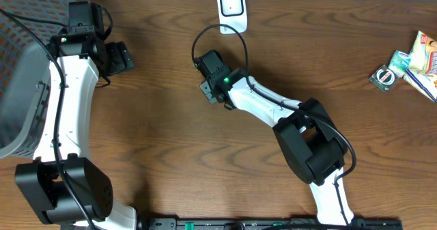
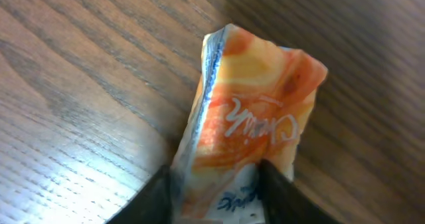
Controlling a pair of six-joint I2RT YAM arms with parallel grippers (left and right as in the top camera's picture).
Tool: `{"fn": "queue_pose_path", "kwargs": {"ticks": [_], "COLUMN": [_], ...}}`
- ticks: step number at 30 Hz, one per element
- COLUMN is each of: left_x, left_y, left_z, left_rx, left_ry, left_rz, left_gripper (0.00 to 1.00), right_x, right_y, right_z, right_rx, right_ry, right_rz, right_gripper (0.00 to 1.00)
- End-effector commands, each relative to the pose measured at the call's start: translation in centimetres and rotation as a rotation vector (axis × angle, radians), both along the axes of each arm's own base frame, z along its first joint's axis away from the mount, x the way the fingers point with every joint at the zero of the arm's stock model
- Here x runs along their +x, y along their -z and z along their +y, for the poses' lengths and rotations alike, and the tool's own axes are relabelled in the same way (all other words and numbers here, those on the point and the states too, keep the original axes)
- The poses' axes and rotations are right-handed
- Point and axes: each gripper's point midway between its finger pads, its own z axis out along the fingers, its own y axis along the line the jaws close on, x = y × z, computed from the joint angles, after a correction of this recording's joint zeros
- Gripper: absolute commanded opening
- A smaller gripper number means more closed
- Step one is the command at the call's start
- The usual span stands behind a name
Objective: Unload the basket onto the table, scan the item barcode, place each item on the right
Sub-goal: 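Lift the orange snack box and pull it right with the right gripper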
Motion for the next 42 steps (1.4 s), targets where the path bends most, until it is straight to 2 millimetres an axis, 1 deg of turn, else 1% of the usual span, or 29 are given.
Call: {"fn": "queue_pose_path", "kwargs": {"ticks": [1, 5, 9, 11, 12, 16, 19, 21, 25, 29, 31, 32, 33, 36, 39, 41, 42], "left_x": [-0.1, -0.1, -0.1, -0.1, -0.1, -0.1, -0.1, -0.1, -0.1, -0.1, -0.1, -0.1, -0.1, -0.1, -0.1, -0.1, -0.1], "left_y": [0.6, 0.6, 0.6, 0.6, 0.6, 0.6, 0.6, 0.6, 0.6, 0.6, 0.6, 0.6, 0.6, 0.6, 0.6, 0.6, 0.6], "left_z": [0.0, 0.0, 0.0, 0.0, 0.0, 0.0, 0.0, 0.0, 0.0, 0.0, 0.0, 0.0, 0.0, 0.0, 0.0, 0.0, 0.0], "left_rx": [-0.001, -0.001, -0.001, -0.001, -0.001, -0.001, -0.001, -0.001, -0.001, -0.001, -0.001, -0.001, -0.001, -0.001, -0.001, -0.001, -0.001], "left_ry": [0.007, 0.007, 0.007, 0.007, 0.007, 0.007, 0.007, 0.007, 0.007, 0.007, 0.007, 0.007, 0.007, 0.007, 0.007, 0.007, 0.007], "left_rz": [0.018, 0.018, 0.018, 0.018, 0.018, 0.018, 0.018, 0.018, 0.018, 0.018, 0.018, 0.018, 0.018, 0.018, 0.018, 0.018, 0.018], "left_gripper": [0.98, 0.98, 0.98, 0.98, 0.97, 0.97, 0.98, 0.97, 0.98, 0.98, 0.98, 0.98, 0.97, 0.98, 0.98, 0.98, 0.97], "right_x": [-1.0, -0.8, -0.3, 0.2, 0.5, 0.4, -0.2, -0.4, -0.3, -0.6, -1.0, -1.2, -1.8, -2.8, -3.4, -3.5, -3.4], "right_y": [1.4, 1.1, -0.3, -1.9, -3.2, -5.8, -6.9, -7.4, -7.4, -7.9, -7.8, -7.5, -6.7, -5.1, -3.5, -2.7, -2.5], "right_z": [-0.1, 0.1, 0.4, 0.4, 0.7, 1.2, 1.5, 1.2, -1.0, -2.2, -2.8, -3.2, -4.0, -5.3, -6.7, -7.8, -8.4], "right_rx": [-0.001, 0.019, 0.065, 0.102, 0.150, 0.304, 0.438, 0.518, 0.614, 0.716, 0.754, 0.767, 0.788, 0.811, 0.816, 0.827, 0.832], "right_ry": [-0.015, 0.014, 0.068, 0.086, 0.075, 0.032, -0.021, -0.044, 0.014, 0.011, 0.013, 0.030, 0.073, 0.133, 0.200, 0.257, 0.280], "right_rz": [0.043, 0.044, 0.037, 0.030, 0.037, 0.101, 0.195, 0.261, 0.374, 0.456, 0.497, 0.522, 0.572, 0.641, 0.675, 0.694, 0.697], "right_gripper": [0.27, 0.14, 0.08, 0.05, 0.01, 0.01, 0.01, 0.01, 0.01, 0.01, 0.01, 0.01, 0.01, 0.01, 0.07, 0.14, 0.15]}}
